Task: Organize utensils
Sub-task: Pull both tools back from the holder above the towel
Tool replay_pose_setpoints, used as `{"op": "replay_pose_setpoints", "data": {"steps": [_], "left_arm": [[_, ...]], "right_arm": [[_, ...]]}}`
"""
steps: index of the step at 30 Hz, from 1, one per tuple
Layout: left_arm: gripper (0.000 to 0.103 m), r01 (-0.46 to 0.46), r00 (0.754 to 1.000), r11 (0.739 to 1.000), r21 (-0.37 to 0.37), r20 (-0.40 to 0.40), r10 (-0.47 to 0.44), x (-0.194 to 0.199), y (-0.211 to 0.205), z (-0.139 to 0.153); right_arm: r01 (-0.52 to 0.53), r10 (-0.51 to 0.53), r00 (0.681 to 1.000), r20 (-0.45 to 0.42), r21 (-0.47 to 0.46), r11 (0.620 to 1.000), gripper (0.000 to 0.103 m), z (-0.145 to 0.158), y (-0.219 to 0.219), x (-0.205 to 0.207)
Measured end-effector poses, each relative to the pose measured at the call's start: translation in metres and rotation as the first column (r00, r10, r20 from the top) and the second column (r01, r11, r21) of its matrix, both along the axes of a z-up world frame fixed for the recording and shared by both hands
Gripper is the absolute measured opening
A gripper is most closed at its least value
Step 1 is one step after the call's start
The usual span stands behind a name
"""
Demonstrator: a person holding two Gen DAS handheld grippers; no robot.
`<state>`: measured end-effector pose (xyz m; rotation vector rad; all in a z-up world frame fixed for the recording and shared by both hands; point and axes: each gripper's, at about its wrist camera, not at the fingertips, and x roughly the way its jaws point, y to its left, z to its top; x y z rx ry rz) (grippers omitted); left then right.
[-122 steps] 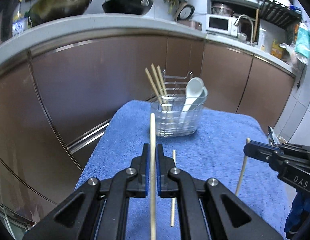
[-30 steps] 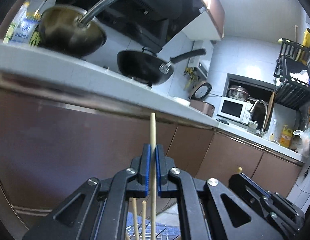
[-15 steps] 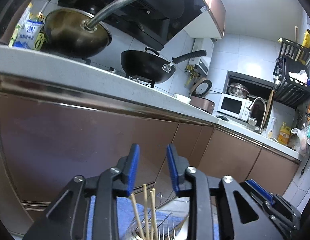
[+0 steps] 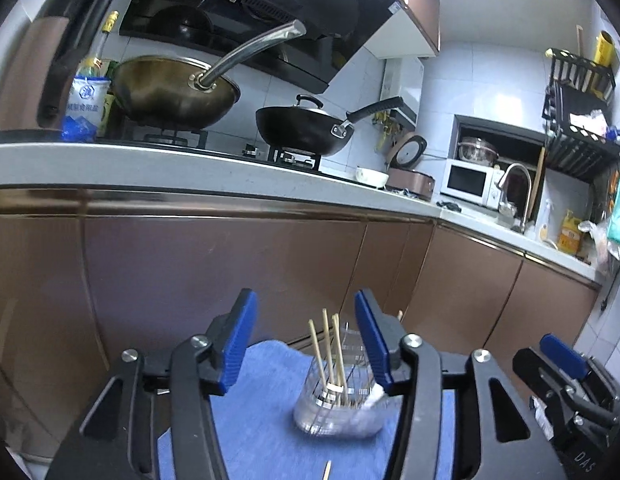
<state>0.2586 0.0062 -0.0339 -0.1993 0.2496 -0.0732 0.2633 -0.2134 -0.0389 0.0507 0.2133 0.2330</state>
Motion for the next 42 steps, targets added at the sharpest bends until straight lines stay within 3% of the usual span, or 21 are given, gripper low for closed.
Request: {"op": "replay_pose_setpoints", "data": {"steps": [5, 8, 17, 27, 42], "left_arm": [[0.055, -0.002, 1.000, 1.000, 0.019, -0.017, 0.002, -0.037, 0.004, 0.002], [0.057, -0.003, 1.000, 1.000, 0.024, -0.029, 0.003, -0.055, 0.005, 0.002], [0.059, -0.020, 0.998, 0.999, 0.047, -0.063, 0.023, -0.091, 0.011, -0.003], [0.061, -0.049, 0.997, 0.996, 0.078, -0.059, 0.054, -0.127, 0.013, -0.003], [0.070, -0.032, 0.998, 0.994, 0.101, -0.059, 0.038, -0.171, 0.015, -0.001]], "right_arm": [[0.050, -0.051, 0.999, -0.010, -0.014, 0.999, 0.092, 0.001, -0.001, -0.038], [0.085, -0.086, 0.996, -0.019, -0.032, 0.996, 0.102, -0.001, -0.001, -0.056], [0.160, -0.162, 0.985, -0.062, -0.029, 0.987, 0.103, -0.008, -0.013, -0.093], [0.272, -0.273, 0.961, -0.048, -0.017, 0.962, 0.103, -0.007, -0.030, -0.135], [0.317, -0.318, 0.948, -0.026, -0.033, 0.948, 0.103, -0.004, -0.030, -0.180]]}}
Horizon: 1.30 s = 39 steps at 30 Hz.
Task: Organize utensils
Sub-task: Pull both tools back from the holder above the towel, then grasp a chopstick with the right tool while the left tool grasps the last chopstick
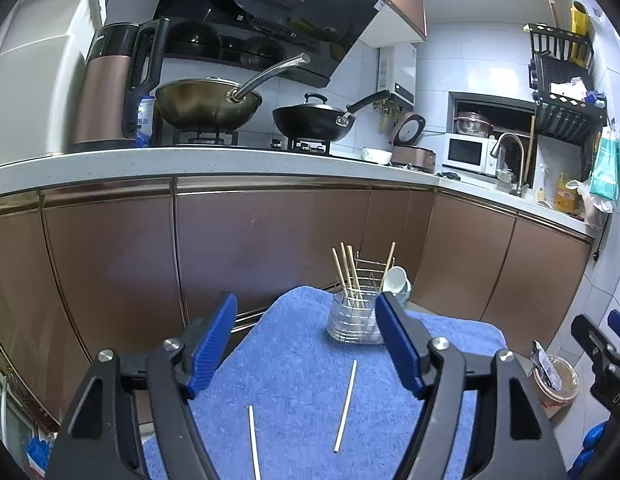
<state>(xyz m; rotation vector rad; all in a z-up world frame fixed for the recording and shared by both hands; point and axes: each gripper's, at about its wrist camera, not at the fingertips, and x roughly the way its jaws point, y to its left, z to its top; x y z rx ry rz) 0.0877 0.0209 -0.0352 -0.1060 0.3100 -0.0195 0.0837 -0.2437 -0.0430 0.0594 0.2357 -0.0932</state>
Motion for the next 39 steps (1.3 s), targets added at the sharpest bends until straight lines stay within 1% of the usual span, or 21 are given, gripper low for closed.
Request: {"op": "replay_pose_setpoints", "data": {"steps": [9, 14, 20, 26, 29, 34, 37, 38, 39], "left_arm": [[0.071, 0.025, 1.000, 1.000, 0.006, 0.009, -0.025, -0.019, 0.001, 0.003], [0.071, 0.028, 1.000, 0.999, 0.019, 0.010, -0.028, -0.024, 0.001, 0.002], [0.071, 0.017, 1.000, 0.999, 0.043, 0.000, -0.017, -0.026, -0.002, -0.005], [0.071, -0.015, 1.000, 0.998, 0.056, -0.026, 0.017, -0.023, 0.001, -0.014], [0.071, -0.037, 0.998, 0.998, 0.045, -0.055, 0.040, -0.019, 0.011, -0.020], [0.071, -0.062, 0.983, 0.998, 0.009, -0.171, 0.063, 0.000, 0.042, -0.033], [0.071, -0.069, 0.964, 0.998, 0.000, -0.257, 0.066, 0.012, 0.061, -0.047], [0.071, -0.065, 0.956, 0.998, -0.012, -0.287, 0.059, 0.017, 0.066, -0.053], [0.071, -0.055, 0.943, 0.998, -0.032, -0.329, 0.042, 0.024, 0.071, -0.060]], "right_arm": [[0.071, -0.071, 0.997, 0.029, 0.004, 0.997, 0.103, 0.009, -0.003, -0.025], [0.113, -0.113, 0.993, 0.022, 0.004, 0.994, 0.103, 0.012, -0.004, -0.031], [0.188, -0.188, 0.982, -0.001, -0.030, 0.982, 0.103, 0.010, -0.005, -0.028], [0.183, -0.184, 0.983, -0.024, -0.031, 0.983, 0.103, 0.006, -0.007, -0.025], [0.151, -0.152, 0.987, -0.048, -0.022, 0.988, 0.103, 0.004, -0.006, -0.020], [0.087, -0.087, 0.989, -0.115, -0.008, 0.996, 0.103, -0.003, -0.005, -0.004], [0.048, -0.047, 0.986, -0.160, 0.006, 0.999, 0.103, -0.011, -0.001, 0.009], [0.028, -0.024, 0.983, -0.183, 0.015, 1.000, 0.103, -0.014, 0.002, 0.016], [0.001, 0.005, 0.978, -0.211, 0.028, 1.000, 0.103, -0.018, 0.004, 0.025]]}}
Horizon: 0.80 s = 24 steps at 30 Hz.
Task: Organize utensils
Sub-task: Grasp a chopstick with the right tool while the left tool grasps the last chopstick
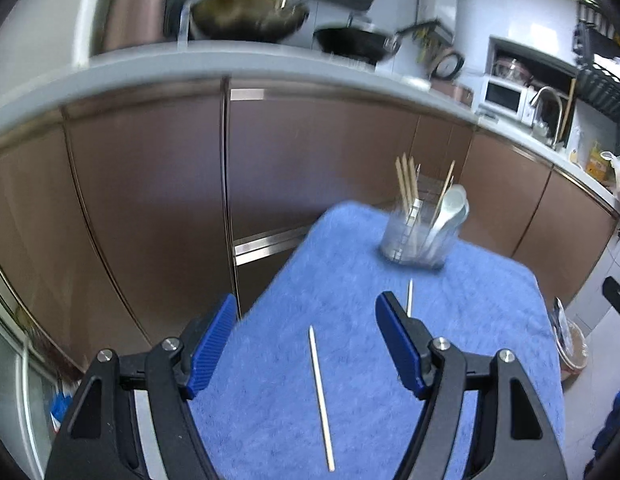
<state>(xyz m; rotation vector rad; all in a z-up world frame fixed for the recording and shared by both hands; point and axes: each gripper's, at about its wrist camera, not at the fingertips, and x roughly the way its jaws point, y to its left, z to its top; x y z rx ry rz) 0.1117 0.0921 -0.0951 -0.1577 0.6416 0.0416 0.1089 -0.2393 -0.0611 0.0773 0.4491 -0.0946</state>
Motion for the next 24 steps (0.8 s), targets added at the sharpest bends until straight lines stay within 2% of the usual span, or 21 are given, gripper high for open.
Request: {"op": "replay_pose_setpoints", "data": {"steps": [3, 6, 8, 10, 11, 13, 17, 19, 20, 24], "left_arm": [[0.070, 0.054, 0.989, 0.996, -0.075, -0.134, -0.064, 0.024, 0.007, -0.024], [0.070, 0.083, 0.963, 0.990, -0.112, -0.246, -0.108, 0.049, 0.009, -0.052], [0.067, 0.096, 0.941, 0.987, -0.127, -0.313, -0.132, 0.066, 0.007, -0.069], [0.055, 0.112, 0.915, 0.983, -0.147, -0.369, -0.160, 0.083, 0.004, -0.083], [0.053, 0.120, 0.901, 0.981, -0.153, -0.398, -0.172, 0.092, 0.003, -0.090], [0.046, 0.121, 0.878, 0.980, -0.156, -0.444, -0.179, 0.106, 0.002, -0.102], [0.035, 0.127, 0.825, 0.977, -0.173, -0.529, -0.201, 0.132, 0.000, -0.123], [0.025, 0.128, 0.802, 0.973, -0.191, -0.558, -0.215, 0.141, 0.000, -0.132], [0.023, 0.133, 0.790, 0.972, -0.195, -0.571, -0.223, 0.145, -0.001, -0.136], [0.021, 0.137, 0.756, 0.971, -0.195, -0.613, -0.230, 0.155, -0.002, -0.149]], "right_arm": [[-0.083, 0.086, 0.993, -0.079, 0.045, 0.996, 0.098, -0.013, 0.012, 0.025], [-0.193, 0.210, 0.960, -0.188, 0.105, 0.976, 0.083, -0.031, 0.028, 0.061], [-0.260, 0.300, 0.912, -0.280, 0.171, 0.950, 0.068, -0.048, 0.040, 0.095], [-0.296, 0.359, 0.865, -0.351, 0.222, 0.929, 0.058, -0.063, 0.051, 0.124], [-0.306, 0.378, 0.846, -0.377, 0.238, 0.922, 0.053, -0.070, 0.055, 0.136], [-0.316, 0.404, 0.803, -0.437, 0.262, 0.912, 0.048, -0.087, 0.064, 0.163], [-0.321, 0.422, 0.740, -0.524, 0.276, 0.906, 0.041, -0.115, 0.082, 0.203], [-0.316, 0.422, 0.721, -0.550, 0.281, 0.906, 0.033, -0.124, 0.087, 0.218], [-0.313, 0.419, 0.710, -0.566, 0.280, 0.908, 0.028, -0.130, 0.089, 0.227], [-0.298, 0.397, 0.676, -0.621, 0.262, 0.918, 0.022, -0.151, 0.098, 0.254]]}}
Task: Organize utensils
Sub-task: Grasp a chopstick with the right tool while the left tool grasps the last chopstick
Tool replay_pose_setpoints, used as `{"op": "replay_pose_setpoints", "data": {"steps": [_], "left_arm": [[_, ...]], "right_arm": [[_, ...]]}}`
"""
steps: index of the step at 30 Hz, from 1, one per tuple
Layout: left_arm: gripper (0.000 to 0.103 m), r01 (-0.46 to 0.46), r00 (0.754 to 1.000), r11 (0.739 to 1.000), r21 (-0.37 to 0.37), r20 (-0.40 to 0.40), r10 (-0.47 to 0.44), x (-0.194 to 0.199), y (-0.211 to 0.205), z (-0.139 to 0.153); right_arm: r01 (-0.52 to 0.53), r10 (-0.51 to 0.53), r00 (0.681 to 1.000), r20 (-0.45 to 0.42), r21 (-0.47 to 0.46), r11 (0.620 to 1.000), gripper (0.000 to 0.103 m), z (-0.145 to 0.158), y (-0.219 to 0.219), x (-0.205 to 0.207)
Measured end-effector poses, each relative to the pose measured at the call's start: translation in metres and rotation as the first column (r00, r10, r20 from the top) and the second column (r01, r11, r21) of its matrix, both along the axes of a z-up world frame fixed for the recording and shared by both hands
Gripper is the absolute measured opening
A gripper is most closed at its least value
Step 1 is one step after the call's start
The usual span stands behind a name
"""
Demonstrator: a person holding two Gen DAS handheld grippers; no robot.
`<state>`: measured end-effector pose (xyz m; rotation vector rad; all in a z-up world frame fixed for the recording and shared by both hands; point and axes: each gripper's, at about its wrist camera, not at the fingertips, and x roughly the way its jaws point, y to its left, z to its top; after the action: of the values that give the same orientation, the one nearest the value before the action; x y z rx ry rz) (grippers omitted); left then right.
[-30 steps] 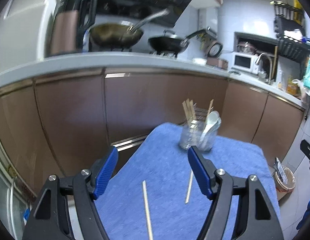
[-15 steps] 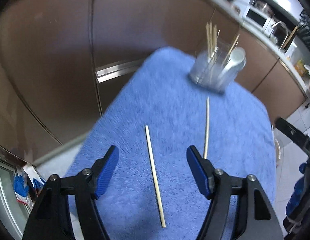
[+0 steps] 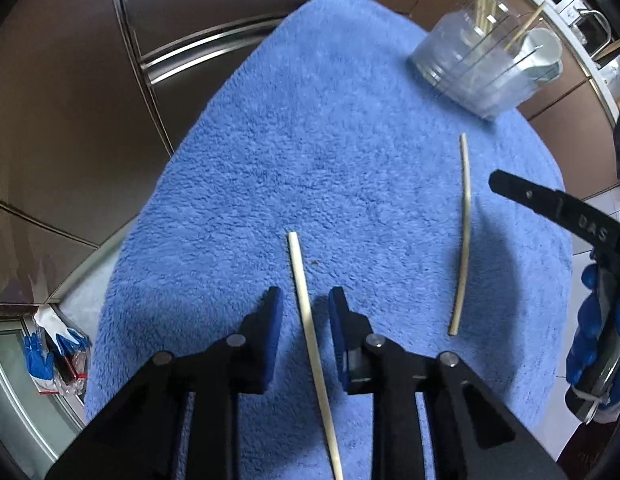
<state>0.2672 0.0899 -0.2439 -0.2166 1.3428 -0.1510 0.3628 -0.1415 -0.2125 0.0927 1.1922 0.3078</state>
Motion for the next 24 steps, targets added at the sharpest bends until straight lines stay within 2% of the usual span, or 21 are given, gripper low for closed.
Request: {"op": "replay_pose_setpoints", "data": {"steps": [5, 9, 14, 20, 24], "left_arm": [[0.014, 0.025, 0.999, 1.000, 0.014, -0.030, -0.024, 0.011, -0.002, -0.003], [0.007, 0.032, 0.997, 0.998, 0.052, -0.070, -0.029, 0.017, -0.006, -0.005], [0.007, 0.041, 0.997, 0.992, 0.121, -0.067, -0.033, 0.017, -0.018, -0.005], [0.005, -0.003, 0.999, 0.994, 0.108, -0.042, 0.008, 0.012, -0.014, -0.004], [0.004, -0.028, 1.000, 0.996, 0.088, 0.004, 0.028, 0.005, -0.005, 0.004]], "right_arm": [[0.006, -0.007, 0.998, -0.055, -0.030, 1.000, 0.013, -0.017, 0.004, 0.021], [0.003, -0.009, 0.996, -0.092, -0.067, 0.998, 0.010, -0.030, 0.011, 0.032], [-0.001, -0.010, 0.996, -0.089, -0.132, 0.991, 0.010, -0.033, 0.022, 0.034], [0.030, -0.038, 0.995, -0.089, -0.089, 0.996, 0.008, -0.032, 0.019, 0.033], [0.029, -0.032, 0.998, -0.059, -0.041, 0.999, 0.005, -0.020, 0.008, 0.021]]}}
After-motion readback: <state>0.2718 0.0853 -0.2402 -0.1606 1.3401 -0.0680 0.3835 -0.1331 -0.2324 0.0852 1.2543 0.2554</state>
